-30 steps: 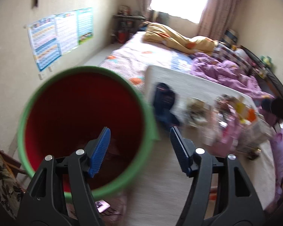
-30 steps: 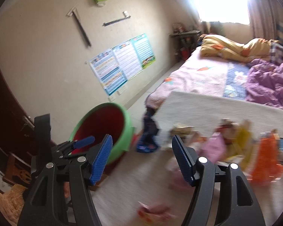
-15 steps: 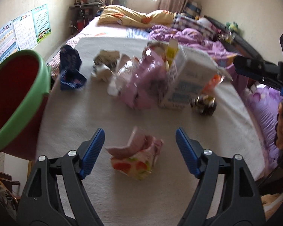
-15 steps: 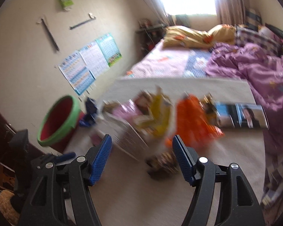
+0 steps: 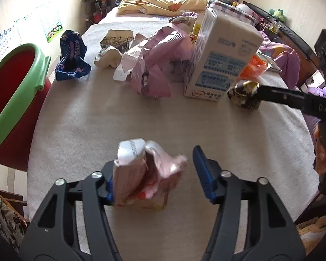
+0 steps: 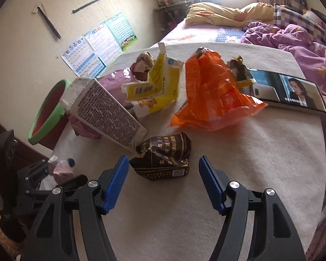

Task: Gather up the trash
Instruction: 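Grasp the pink tissue pack with the left gripper while the right gripper grasps the brown wrapper, then carry the tissue pack and brown wrapper over the red bucket and release both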

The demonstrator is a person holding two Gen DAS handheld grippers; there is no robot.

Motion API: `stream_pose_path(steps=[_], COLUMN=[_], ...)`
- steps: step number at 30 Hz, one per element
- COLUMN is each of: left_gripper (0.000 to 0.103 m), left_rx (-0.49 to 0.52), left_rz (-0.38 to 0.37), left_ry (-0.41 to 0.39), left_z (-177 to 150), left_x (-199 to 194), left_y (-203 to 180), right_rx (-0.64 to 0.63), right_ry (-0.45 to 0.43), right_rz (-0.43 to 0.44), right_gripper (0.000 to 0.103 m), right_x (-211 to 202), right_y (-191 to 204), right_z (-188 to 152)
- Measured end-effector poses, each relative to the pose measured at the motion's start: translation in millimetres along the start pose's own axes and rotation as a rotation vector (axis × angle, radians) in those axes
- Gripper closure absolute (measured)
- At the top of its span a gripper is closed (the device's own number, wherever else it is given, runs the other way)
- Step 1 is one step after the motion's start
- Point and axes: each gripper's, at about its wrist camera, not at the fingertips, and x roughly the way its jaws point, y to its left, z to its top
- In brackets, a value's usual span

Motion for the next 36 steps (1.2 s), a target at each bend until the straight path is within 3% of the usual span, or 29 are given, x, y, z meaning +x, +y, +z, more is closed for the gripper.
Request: stream_pose_path(steps=[3,9,17,22,31,36], left_gripper=[0.060,0.069,0.070,0.070,0.070,0.070], left_rx=[-0.012,-0.050,-0.077,-0.095,-0.122,-0.126], left_rz=[0.004,0.005,-0.010,-0.016,-0.020,-0.017], left_ry=[0.008,0.006,-0.009,-0.039,-0.117,-0.146], left_z=[-1.3,-4.3,-2.7,0.6,11.6,15.5], left_x=[-0.1,-1.2,-5.6,-17.6,-43.5,-52.9], left_y=[0.9,9.7,14.6,23.2,30.2,29.8], right_rx=[-0.002,0.007,0.026,0.031,-0.053,-0.113], right_ry=[0.018,0.040,0.023,-0.027,-0.205,-0.218], right_rz=[0.033,0.069,0.084,0.086,0.097,0.129], right_gripper=[0.037,0.037,0.038,0.038,0.038,0.038], right_x=[4.0,10.1,3.2,-17.9,-71.2,-74.4], right_y=[1.3,2.8,4.3,7.9,44.8,70.5], right_z=[3.3,4.4,-0.1,1.8,18.6,24.8])
